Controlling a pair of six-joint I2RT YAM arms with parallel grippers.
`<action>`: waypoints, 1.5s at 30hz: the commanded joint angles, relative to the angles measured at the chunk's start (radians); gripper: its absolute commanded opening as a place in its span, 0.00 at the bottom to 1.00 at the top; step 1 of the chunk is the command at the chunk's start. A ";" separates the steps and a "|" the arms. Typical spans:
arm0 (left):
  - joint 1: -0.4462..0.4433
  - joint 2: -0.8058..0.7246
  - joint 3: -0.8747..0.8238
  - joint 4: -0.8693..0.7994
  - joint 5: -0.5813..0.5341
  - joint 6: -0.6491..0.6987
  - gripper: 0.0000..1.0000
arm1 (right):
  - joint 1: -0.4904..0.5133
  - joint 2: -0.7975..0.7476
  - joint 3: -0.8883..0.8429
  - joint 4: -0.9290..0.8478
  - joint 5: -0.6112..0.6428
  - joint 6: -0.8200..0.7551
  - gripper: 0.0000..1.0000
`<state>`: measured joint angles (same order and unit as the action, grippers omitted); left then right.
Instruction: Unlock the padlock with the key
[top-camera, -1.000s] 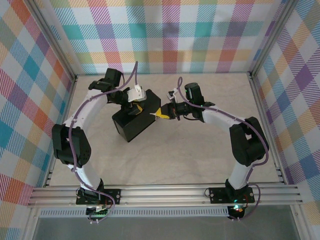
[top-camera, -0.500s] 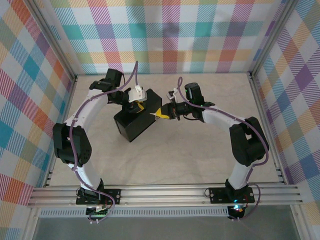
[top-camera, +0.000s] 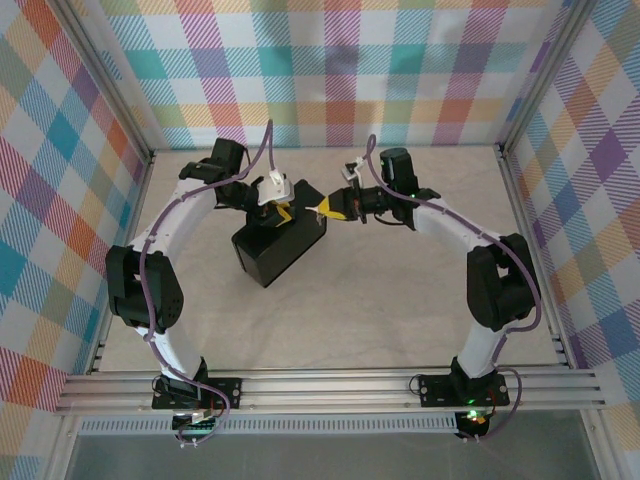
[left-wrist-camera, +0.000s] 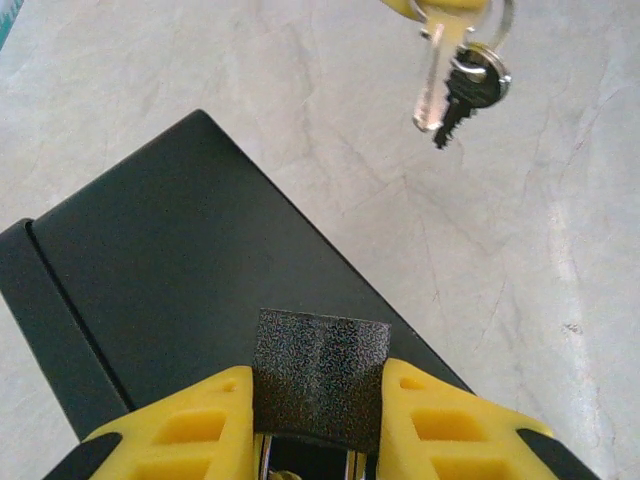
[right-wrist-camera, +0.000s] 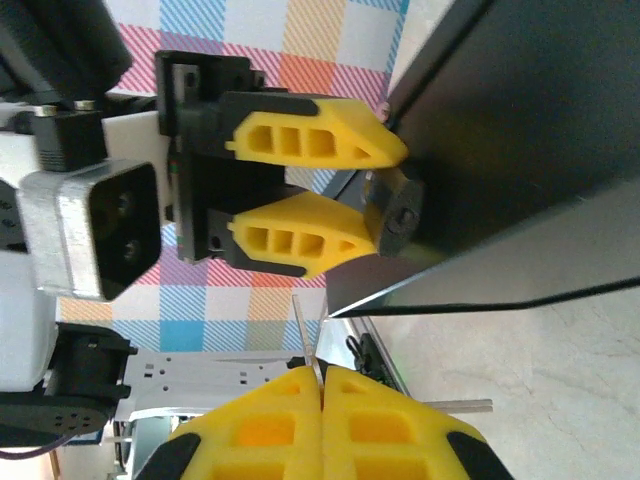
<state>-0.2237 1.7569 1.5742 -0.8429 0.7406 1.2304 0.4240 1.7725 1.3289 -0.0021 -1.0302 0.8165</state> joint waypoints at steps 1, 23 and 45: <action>0.012 -0.041 -0.011 -0.009 0.128 0.013 0.21 | -0.001 0.017 0.056 -0.105 -0.035 -0.077 0.00; 0.032 -0.056 -0.040 -0.002 0.161 0.004 0.22 | 0.022 0.115 0.144 -0.187 -0.026 -0.061 0.00; 0.032 -0.063 -0.047 0.002 0.166 -0.003 0.22 | 0.044 0.131 0.111 -0.145 -0.030 -0.047 0.00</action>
<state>-0.2005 1.7432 1.5337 -0.8536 0.8448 1.2224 0.4644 1.8996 1.4494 -0.1581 -1.0382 0.7738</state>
